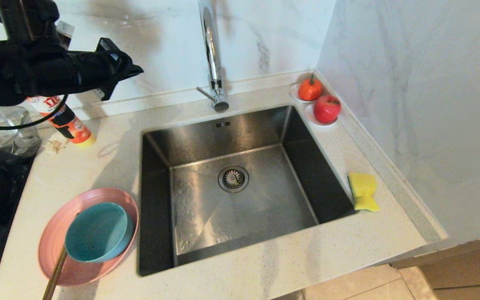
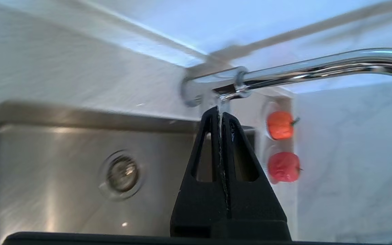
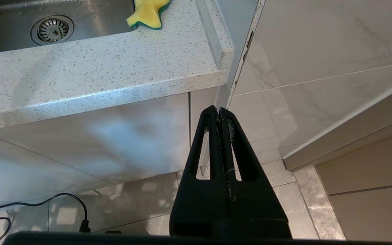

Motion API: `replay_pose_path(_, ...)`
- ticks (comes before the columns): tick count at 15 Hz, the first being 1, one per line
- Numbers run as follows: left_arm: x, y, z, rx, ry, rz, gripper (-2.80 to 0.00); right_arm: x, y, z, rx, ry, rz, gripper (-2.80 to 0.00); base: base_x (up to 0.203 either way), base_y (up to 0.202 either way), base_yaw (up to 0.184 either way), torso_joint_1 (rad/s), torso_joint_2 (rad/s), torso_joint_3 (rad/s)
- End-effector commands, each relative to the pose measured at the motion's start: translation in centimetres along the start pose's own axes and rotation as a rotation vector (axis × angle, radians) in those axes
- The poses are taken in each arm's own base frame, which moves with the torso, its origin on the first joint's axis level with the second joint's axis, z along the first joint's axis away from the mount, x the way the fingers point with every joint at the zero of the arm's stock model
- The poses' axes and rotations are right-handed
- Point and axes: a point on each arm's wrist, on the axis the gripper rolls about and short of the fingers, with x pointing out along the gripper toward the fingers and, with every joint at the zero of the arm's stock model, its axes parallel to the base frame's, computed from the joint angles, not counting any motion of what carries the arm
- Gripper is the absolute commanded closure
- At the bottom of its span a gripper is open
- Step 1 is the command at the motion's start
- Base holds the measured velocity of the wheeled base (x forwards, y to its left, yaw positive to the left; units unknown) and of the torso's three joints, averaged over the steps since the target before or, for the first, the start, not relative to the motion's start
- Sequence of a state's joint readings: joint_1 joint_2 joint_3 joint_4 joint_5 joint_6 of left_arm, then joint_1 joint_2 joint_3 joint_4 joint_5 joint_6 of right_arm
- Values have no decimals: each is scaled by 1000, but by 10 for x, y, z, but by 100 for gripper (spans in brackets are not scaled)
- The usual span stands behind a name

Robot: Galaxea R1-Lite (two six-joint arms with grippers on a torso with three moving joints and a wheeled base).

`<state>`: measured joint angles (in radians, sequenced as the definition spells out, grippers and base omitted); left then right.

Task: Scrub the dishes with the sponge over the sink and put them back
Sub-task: Turn on the faucet

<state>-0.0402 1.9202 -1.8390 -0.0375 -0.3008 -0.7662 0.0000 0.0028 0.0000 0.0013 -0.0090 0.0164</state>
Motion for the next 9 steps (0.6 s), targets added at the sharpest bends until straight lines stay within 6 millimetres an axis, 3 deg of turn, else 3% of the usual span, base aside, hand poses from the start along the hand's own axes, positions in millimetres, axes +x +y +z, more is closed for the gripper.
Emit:
replay_pose_path(1, 37, 24, -12, -22, 46, -15, 0, 0, 0, 0, 0, 1, 0, 0, 0, 0, 0, 0, 0, 0)
replay_pose_path(6, 59, 36, -23, -39, 116, -117, 0, 0, 0, 0, 0, 1, 0, 0, 0, 0, 0, 0, 0, 0)
replay_pose_path(9, 68, 31, -31, -20, 103, -177, 0, 0, 0, 0, 0, 1, 0, 0, 0, 0, 0, 0, 0, 0)
